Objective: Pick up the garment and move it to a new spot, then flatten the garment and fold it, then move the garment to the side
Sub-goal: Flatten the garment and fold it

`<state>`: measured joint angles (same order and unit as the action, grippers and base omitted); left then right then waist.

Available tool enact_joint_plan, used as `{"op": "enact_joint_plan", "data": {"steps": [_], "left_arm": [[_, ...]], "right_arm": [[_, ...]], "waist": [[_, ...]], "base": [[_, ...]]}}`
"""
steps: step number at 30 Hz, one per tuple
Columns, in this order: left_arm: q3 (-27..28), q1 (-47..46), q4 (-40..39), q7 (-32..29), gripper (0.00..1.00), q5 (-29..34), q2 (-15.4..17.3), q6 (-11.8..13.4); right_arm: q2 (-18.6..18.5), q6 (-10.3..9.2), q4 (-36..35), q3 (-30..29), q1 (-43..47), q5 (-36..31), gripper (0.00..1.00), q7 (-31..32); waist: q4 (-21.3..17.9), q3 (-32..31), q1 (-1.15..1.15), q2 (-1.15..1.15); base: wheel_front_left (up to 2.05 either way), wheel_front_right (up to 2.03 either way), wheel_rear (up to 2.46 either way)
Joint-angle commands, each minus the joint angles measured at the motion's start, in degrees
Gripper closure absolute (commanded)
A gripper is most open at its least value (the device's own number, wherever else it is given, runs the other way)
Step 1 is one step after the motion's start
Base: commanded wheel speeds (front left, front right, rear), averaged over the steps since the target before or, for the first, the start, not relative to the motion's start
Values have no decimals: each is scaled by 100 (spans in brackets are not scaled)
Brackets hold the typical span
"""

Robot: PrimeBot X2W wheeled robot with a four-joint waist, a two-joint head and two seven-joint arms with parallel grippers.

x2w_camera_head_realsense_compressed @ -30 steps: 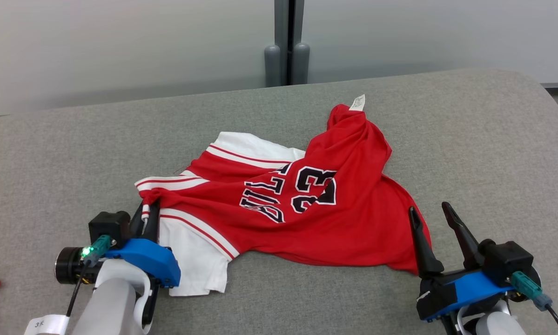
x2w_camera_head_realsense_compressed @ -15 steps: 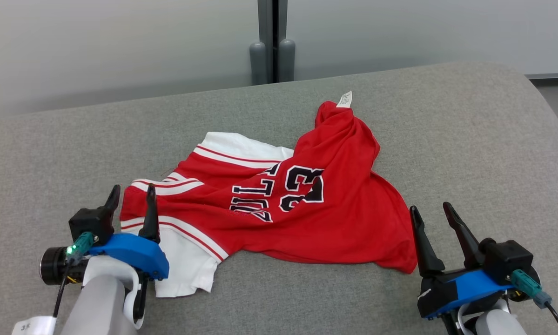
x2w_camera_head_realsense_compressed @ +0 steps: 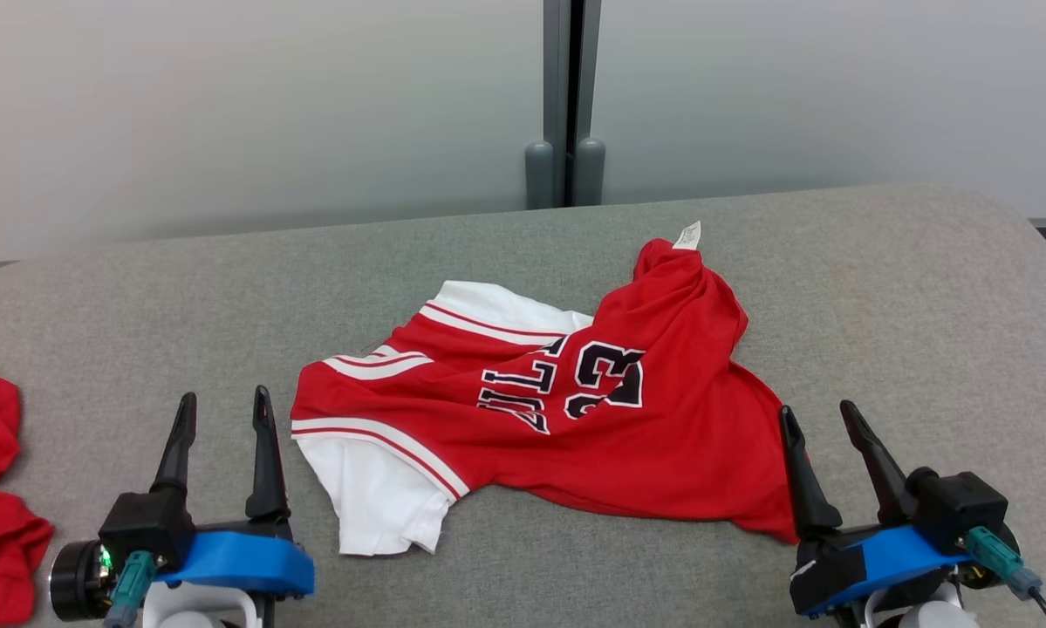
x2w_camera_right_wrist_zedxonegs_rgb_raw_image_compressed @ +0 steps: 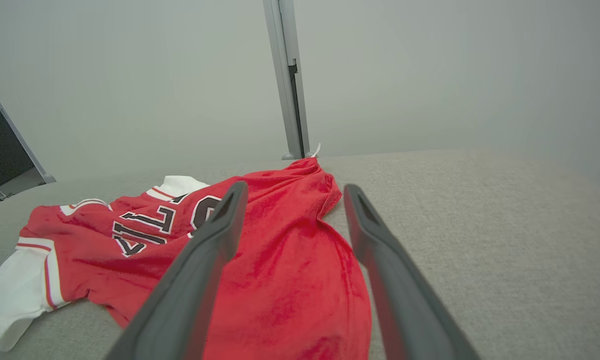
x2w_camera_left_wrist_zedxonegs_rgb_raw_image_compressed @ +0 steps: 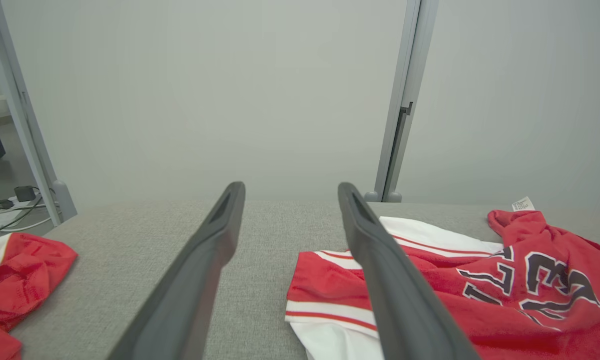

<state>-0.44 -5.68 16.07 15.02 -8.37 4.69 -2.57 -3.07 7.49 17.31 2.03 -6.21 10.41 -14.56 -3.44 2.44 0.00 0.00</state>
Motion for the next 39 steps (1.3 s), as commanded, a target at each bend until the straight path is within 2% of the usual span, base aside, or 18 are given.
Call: {"op": "enact_joint_plan", "data": {"steps": [1, 12, 26, 32, 39], "left_arm": [[48, 127, -97, 19, 0, 45, -38, 13], [177, 683, -448, 19, 0, 233, -101, 37], [221, 749, -269, 19, 0, 385, -144, 35], [139, 583, 19, 19, 0, 335, -156, -55], [-11, 364, 839, 19, 0, 189, -171, -194]], "right_arm": [[10, 2, -45, -13, 98, 50, 0, -27], [18, 2, -327, -28, 353, -33, 0, 91], [19, 2, -592, -199, 665, -137, 0, 330], [18, 2, -249, -238, 542, -173, 0, 358], [18, 2, 490, -226, 305, -187, 0, 255]], "waist": [[8, -53, 0, 0], [-19, -234, 0, 0], [-63, -258, 0, 0], [-92, -203, 0, 0], [-160, -76, 0, 0]], "base": [[0, 0, 0], [0, 0, 0], [0, 0, 0], [0, 0, 0], [0, 0, 0]]}}
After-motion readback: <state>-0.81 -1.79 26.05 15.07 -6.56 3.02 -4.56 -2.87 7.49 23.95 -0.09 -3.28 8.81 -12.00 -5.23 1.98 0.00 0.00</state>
